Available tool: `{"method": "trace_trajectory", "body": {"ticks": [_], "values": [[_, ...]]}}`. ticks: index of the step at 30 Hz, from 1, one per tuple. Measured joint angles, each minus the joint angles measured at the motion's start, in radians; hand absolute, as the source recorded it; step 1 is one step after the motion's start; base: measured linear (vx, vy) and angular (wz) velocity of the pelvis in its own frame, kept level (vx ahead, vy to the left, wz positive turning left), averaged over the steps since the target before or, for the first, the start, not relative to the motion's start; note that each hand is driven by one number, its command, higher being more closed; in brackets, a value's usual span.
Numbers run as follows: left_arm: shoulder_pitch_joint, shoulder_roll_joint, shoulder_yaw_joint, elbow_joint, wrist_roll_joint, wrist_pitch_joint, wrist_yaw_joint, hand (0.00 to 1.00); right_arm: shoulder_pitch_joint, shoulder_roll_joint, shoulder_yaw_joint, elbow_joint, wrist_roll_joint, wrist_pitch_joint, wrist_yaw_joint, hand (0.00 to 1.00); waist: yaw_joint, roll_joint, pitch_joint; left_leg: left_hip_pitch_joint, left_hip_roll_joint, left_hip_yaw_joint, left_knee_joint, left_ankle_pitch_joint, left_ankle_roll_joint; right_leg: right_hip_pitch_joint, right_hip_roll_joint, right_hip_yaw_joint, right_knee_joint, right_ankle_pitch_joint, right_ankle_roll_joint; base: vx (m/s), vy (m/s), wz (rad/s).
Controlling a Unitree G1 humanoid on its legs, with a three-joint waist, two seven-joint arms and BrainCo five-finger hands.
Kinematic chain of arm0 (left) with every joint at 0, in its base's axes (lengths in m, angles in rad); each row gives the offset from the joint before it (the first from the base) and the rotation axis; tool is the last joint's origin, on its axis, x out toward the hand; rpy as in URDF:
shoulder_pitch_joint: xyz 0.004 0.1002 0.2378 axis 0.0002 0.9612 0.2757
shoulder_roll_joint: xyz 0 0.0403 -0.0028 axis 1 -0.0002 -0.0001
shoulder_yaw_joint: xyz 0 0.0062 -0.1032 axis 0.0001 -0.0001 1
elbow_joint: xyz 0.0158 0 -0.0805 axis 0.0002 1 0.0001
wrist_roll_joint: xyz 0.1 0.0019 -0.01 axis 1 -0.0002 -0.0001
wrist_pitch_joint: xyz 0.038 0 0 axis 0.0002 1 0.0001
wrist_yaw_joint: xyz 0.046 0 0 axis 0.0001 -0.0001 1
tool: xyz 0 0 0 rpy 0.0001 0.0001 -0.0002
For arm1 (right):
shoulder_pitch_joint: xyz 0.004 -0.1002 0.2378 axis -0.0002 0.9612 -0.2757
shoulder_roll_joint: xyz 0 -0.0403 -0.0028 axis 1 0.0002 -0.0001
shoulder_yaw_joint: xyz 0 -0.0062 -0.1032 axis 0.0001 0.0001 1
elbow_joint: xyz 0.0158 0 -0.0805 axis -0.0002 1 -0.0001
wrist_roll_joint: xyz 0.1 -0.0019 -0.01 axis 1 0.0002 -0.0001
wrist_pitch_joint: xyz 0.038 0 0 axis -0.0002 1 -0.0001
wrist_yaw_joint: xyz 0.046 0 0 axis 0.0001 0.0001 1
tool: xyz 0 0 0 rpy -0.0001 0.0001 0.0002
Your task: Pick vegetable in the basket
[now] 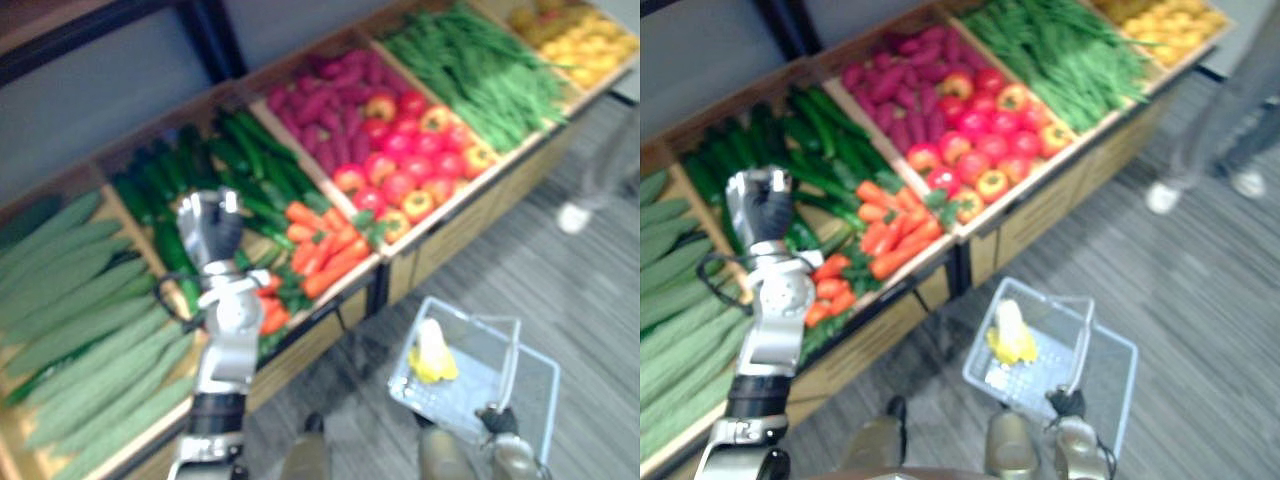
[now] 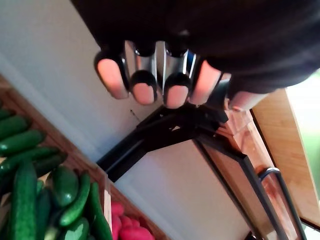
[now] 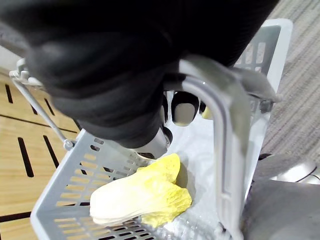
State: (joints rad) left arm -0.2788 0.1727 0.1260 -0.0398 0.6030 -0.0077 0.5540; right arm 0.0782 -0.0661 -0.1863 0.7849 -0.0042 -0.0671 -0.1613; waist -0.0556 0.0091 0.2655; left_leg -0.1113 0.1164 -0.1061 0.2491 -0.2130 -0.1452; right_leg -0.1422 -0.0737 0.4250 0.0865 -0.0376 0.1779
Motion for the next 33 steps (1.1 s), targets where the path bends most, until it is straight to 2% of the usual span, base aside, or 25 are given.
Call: {"method": "trace_trajectory", "body": {"ticks": [2, 3, 4, 5, 6, 7, 8, 9, 11, 15, 21, 24, 25, 26, 27, 28, 29, 31, 32, 33], "values": [[0.023, 0.010, 0.009, -0.011, 0.000, 0.002, 0.008, 1.00, 0.027, 0.035, 0.010, -0.042, -0.019, 0.009, 0.005, 1.00, 0.005, -0.041, -0.024, 0.026, -0.006, 0.082, -0.004, -0.010, 0.014, -0.015, -0.009, 0.043, -0.019, 0.039, 0.012, -0.02, 0.180, -1.37], [0.034, 0.023, 0.029, -0.037, 0.000, 0.009, 0.020, 1.00, 0.056, 0.044, 0.048, -0.101, -0.036, 0.011, 0.012, 1.00, 0.003, -0.065, -0.039, 0.055, -0.005, 0.173, -0.009, -0.022, 0.026, -0.040, -0.001, 0.088, -0.021, 0.081, 0.010, -0.01, 0.141, -1.73], [0.034, 0.031, 0.035, -0.048, 0.000, 0.010, 0.027, 1.00, 0.061, 0.044, 0.060, -0.119, -0.037, 0.010, 0.016, 1.00, 0.005, -0.068, -0.041, 0.063, 0.000, 0.211, -0.011, -0.027, 0.032, -0.054, 0.005, 0.090, -0.022, 0.105, 0.001, -0.03, 0.114, -1.99], [0.029, 0.047, 0.043, -0.064, 0.000, 0.010, 0.035, 1.00, 0.061, 0.042, 0.076, -0.148, -0.038, 0.010, 0.018, 1.00, 0.004, -0.065, -0.047, 0.062, 0.016, 0.278, -0.008, -0.032, 0.040, -0.092, 0.014, 0.029, -0.033, 0.177, -0.039, -0.05, 0.070, -1.57], [0.020, 0.058, 0.048, -0.063, 0.001, 0.011, 0.038, 1.00, 0.058, 0.041, 0.082, -0.167, -0.039, 0.009, 0.020, 1.00, 0.004, -0.057, -0.049, 0.056, 0.030, 0.324, -0.021, -0.024, 0.052, -0.107, 0.014, -0.068, -0.056, 0.219, -0.080, -0.06, 0.041, -1.43], [0.012, 0.063, 0.047, -0.058, 0.002, 0.012, 0.038, 1.00, 0.055, 0.042, 0.086, -0.180, -0.039, 0.009, 0.020, 1.00, 0.002, -0.058, -0.049, 0.059, 0.030, 0.358, -0.030, -0.019, 0.058, -0.132, 0.012, -0.170, -0.012, 0.191, -0.113, -0.04, 0.007, -1.22], [0.011, 0.060, 0.058, -0.043, 0.003, 0.015, 0.038, 1.00, 0.056, 0.038, 0.085, -0.197, -0.040, 0.006, 0.019, 1.00, 0.000, -0.061, -0.051, 0.072, 0.025, 0.414, -0.042, -0.010, 0.066, -0.176, 0.003, -0.325, 0.115, 0.099, -0.128, -0.03, -0.006, -1.17], [0.010, 0.051, 0.067, -0.016, 0.002, 0.022, 0.032, 0.00, 0.056, 0.026, 0.088, -0.198, -0.048, 0.002, 0.021, 1.00, -0.001, -0.059, -0.050, 0.094, 0.017, 0.452, -0.045, -0.010, 0.067, -0.179, -0.006, -0.391, 0.182, 0.023, -0.129, -0.03, -0.007, -1.07], [0.013, 0.021, 0.083, 0.013, 0.002, 0.032, 0.024, 0.00, 0.073, 0.026, 0.087, -0.196, -0.066, 0.002, 0.029, 1.00, -0.026, -0.045, -0.053, 0.125, 0.011, 0.455, -0.050, -0.007, 0.063, -0.158, 0.001, -0.399, 0.172, 0.036, -0.116, -0.03, -0.028, -0.39], [0.044, 0.004, 0.103, 0.030, 0.002, 0.032, -0.023, 0.00, 0.113, 0.022, 0.085, -0.190, -0.069, 0.001, 0.041, 1.00, -0.023, -0.034, -0.070, 0.158, 0.025, 0.459, -0.102, -0.003, 0.057, -0.108, 0.049, -0.368, 0.036, 0.094, -0.130, -0.02, -0.042, -0.42], [0.060, -0.045, 0.106, 0.125, 0.002, 0.042, -0.061, 0.00, 0.150, 0.017, 0.073, -0.190, -0.073, 0.011, 0.048, 1.00, -0.024, -0.038, -0.073, 0.156, 0.013, 0.438, -0.126, 0.015, 0.053, -0.026, 0.033, -0.392, -0.132, 0.209, -0.127, -0.01, 0.009, -0.01], [0.064, -0.061, 0.088, 0.125, 0.002, 0.042, -0.062, 0.00, 0.152, 0.016, 0.056, -0.189, -0.073, 0.011, 0.048, 1.00, -0.023, -0.039, -0.074, 0.135, -0.001, 0.381, -0.137, 0.039, 0.057, -0.021, 0.010, -0.434, -0.137, 0.212, -0.124, -0.01, 0.025, 0.59], [0.063, -0.060, 0.072, 0.134, 0.002, 0.042, -0.062, 0.00, 0.151, 0.015, 0.042, -0.186, -0.073, 0.010, 0.048, 1.00, -0.021, -0.038, -0.073, 0.122, -0.011, 0.330, -0.147, 0.058, 0.058, -0.030, 0.010, -0.435, -0.101, 0.195, -0.120, -0.01, 0.038, 0.80], [0.073, -0.060, 0.062, 0.137, 0.002, 0.041, -0.062, 0.00, 0.143, 0.014, 0.035, -0.182, -0.073, 0.010, 0.047, 1.00, -0.019, -0.040, -0.073, 0.112, -0.014, 0.296, -0.142, 0.065, 0.060, -0.059, 0.012, -0.393, -0.019, 0.142, -0.117, 0.00, 0.067, 1.28], [0.077, -0.060, 0.044, 0.146, -0.001, 0.041, -0.061, 0.00, 0.148, 0.014, 0.034, -0.178, -0.073, 0.009, 0.039, 1.00, -0.026, -0.041, -0.072, 0.086, -0.019, 0.232, -0.127, 0.068, 0.062, -0.083, 0.042, -0.283, 0.074, 0.060, -0.116, 0.01, 0.056, 1.27], [0.076, -0.061, 0.028, 0.146, -0.001, 0.040, -0.061, 0.00, 0.154, 0.013, 0.031, -0.174, -0.072, 0.006, 0.037, 1.00, -0.026, -0.043, -0.072, 0.072, -0.025, 0.198, -0.123, 0.071, 0.062, -0.092, 0.049, -0.255, 0.110, 0.030, -0.113, 0.03, -0.016, 1.61], [0.082, -0.061, 0.004, 0.146, -0.003, 0.038, -0.063, 0.00, 0.147, 0.006, 0.015, -0.139, -0.070, -0.003, 0.033, 1.00, -0.020, -0.046, -0.072, 0.058, -0.036, 0.147, -0.125, 0.083, 0.059, -0.100, 0.044, -0.264, 0.154, -0.004, -0.096, 0.03, -0.084, 1.27], [0.097, -0.062, -0.002, 0.146, -0.012, 0.038, -0.071, 0.00, 0.120, -0.008, -0.001, -0.099, -0.069, -0.001, 0.025, 1.00, -0.001, -0.045, -0.072, 0.056, -0.035, 0.113, -0.142, 0.093, 0.055, -0.092, 0.028, -0.311, 0.164, -0.023, -0.100, 0.00, -0.057, 0.91], [0.101, -0.064, -0.004, 0.138, -0.012, 0.038, -0.079, 0.00, 0.108, -0.018, 0.000, -0.088, -0.067, 0.002, 0.017, 1.00, 0.018, -0.042, -0.070, 0.049, -0.028, 0.105, -0.152, 0.098, 0.067, -0.086, 0.020, -0.344, 0.161, -0.026, -0.105, -0.04, -0.033, 0.99], [0.108, -0.068, -0.006, 0.126, -0.012, 0.036, -0.085, 0.00, 0.093, -0.028, -0.003, -0.071, -0.065, 0.003, 0.012, 1.00, 0.028, -0.037, -0.067, 0.040, 0.002, 0.169, -0.167, 0.101, 0.073, -0.073, 0.002, -0.398, 0.153, -0.030, -0.106, -0.03, -0.034, 1.07]]}}
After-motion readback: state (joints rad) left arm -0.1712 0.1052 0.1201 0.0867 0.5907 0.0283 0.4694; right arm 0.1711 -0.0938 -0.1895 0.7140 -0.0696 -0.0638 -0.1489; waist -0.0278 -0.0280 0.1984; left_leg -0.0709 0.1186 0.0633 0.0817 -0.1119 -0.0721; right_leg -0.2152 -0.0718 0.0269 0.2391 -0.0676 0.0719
